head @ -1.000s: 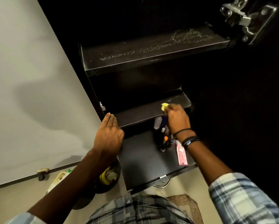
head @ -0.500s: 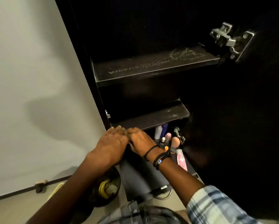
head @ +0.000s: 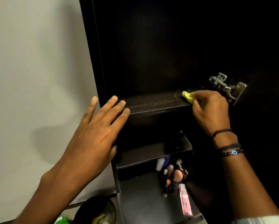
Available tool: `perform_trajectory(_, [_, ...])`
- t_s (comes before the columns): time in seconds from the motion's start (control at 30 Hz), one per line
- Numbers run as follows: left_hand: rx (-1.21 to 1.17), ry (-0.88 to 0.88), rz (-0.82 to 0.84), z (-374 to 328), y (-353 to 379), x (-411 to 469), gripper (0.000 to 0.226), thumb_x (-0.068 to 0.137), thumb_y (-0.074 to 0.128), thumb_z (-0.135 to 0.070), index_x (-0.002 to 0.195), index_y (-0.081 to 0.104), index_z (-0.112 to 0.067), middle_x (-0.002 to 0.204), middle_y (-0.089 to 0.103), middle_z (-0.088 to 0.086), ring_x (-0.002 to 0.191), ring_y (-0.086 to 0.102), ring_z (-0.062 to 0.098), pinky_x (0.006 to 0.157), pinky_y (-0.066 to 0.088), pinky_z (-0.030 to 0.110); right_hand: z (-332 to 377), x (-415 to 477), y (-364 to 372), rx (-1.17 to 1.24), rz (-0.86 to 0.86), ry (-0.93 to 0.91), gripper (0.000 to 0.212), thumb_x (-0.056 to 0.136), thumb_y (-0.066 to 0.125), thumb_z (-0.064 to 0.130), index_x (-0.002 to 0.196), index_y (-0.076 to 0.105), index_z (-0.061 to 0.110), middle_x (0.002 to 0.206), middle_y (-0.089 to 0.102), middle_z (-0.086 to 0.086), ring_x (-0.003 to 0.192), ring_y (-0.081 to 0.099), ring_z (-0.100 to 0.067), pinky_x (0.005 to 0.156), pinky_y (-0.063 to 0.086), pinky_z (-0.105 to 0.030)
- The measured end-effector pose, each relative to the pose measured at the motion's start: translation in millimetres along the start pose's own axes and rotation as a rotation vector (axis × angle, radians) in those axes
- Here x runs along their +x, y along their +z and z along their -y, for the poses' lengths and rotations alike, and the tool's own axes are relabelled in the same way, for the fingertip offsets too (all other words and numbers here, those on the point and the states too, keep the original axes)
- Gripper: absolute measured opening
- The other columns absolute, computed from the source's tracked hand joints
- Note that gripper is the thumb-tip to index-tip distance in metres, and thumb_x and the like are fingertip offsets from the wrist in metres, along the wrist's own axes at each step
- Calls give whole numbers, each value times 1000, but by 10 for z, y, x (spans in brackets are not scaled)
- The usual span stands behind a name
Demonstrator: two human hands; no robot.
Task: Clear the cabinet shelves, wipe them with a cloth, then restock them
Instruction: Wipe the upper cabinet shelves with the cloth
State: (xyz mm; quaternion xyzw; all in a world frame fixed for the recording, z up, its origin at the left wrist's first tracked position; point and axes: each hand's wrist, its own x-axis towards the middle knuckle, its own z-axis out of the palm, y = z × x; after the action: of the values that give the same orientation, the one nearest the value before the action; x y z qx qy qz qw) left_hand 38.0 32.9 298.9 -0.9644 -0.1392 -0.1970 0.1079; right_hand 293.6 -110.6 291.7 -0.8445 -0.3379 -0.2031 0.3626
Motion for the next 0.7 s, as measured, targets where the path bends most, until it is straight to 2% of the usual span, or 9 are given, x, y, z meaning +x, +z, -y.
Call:
perform_trajectory(0.1, [183, -26, -10, 108, 22, 22, 88, 61, 63, -8, 143, 31, -3, 153, 25, 17, 143, 16, 31, 115, 11, 56, 293, -98, 179, -61, 175, 26, 33, 88, 46, 19, 113, 66, 18, 113, 66, -7, 108, 59, -25, 98, 43, -32])
perform_trajectory(0.2, [284, -27, -94, 161, 71, 62, 78, 69, 28, -1, 146, 18, 0, 157, 9, 17, 146, 4, 30, 116, 7, 56, 881, -429, 367, -37, 325, -330, 48, 82, 35, 25, 123, 58, 14, 123, 61, -4, 118, 52, -20, 116, 20, -27])
perform_trajectory(0.27, [322, -11, -122, 191, 106, 63, 76, 71, 18, 1, 147, 11, 1, 158, 1, 17, 146, -2, 28, 117, 4, 54, 1193, -636, 460, -30, 430, -536, 50, 81, 39, 23, 126, 54, 9, 130, 57, -7, 127, 46, -18, 121, 12, -28])
perform_trajectory(0.33, [343, 7, -134, 219, 139, 55, 76, 72, 18, 4, 147, 8, 1, 158, -2, 16, 146, -4, 27, 117, 3, 53, 1282, -658, 458, 2, 479, -614, 48, 84, 40, 22, 128, 54, 11, 135, 55, -5, 133, 41, -13, 122, 7, -27])
perform_trajectory(0.4, [373, 33, -143, 266, 191, 29, 78, 71, 21, 6, 147, 5, 0, 158, -5, 15, 146, -6, 25, 118, 2, 53, 1158, -502, 342, 59, 465, -534, 43, 89, 39, 21, 130, 54, 19, 135, 56, 2, 128, 44, -7, 121, 8, -25])
perform_trajectory(0.47, [380, 37, -144, 312, 264, 0, 81, 70, 25, 9, 148, 5, -2, 158, -5, 14, 146, -7, 25, 118, 1, 53, 782, -216, 232, -43, 401, -376, 36, 94, 37, 23, 124, 59, 18, 129, 61, -1, 120, 52, -15, 116, 18, -26])
perform_trajectory(0.6, [381, 56, -138, 319, 358, -24, 80, 71, 26, 9, 148, 6, -3, 158, -4, 14, 146, -6, 25, 118, 2, 51, 7, 410, -21, -392, 401, 156, 38, 95, 34, 31, 109, 60, 8, 116, 64, -20, 104, 58, -38, 89, 43, -39])
perform_trajectory(0.63, [361, 56, -142, 319, 375, -27, 80, 71, 25, 9, 148, 7, -3, 158, -3, 14, 146, -5, 25, 118, 3, 51, -15, 456, -6, -392, 415, 195, 37, 94, 35, 31, 110, 59, 8, 115, 63, -21, 103, 58, -38, 86, 44, -40])
perform_trajectory(0.7, [302, 48, -161, 304, 389, -21, 79, 70, 24, 9, 148, 11, -2, 158, 0, 15, 146, -3, 26, 118, 6, 50, 137, 392, 136, -289, 425, 85, 35, 94, 39, 28, 118, 58, 14, 123, 60, -18, 111, 56, -35, 90, 45, -37])
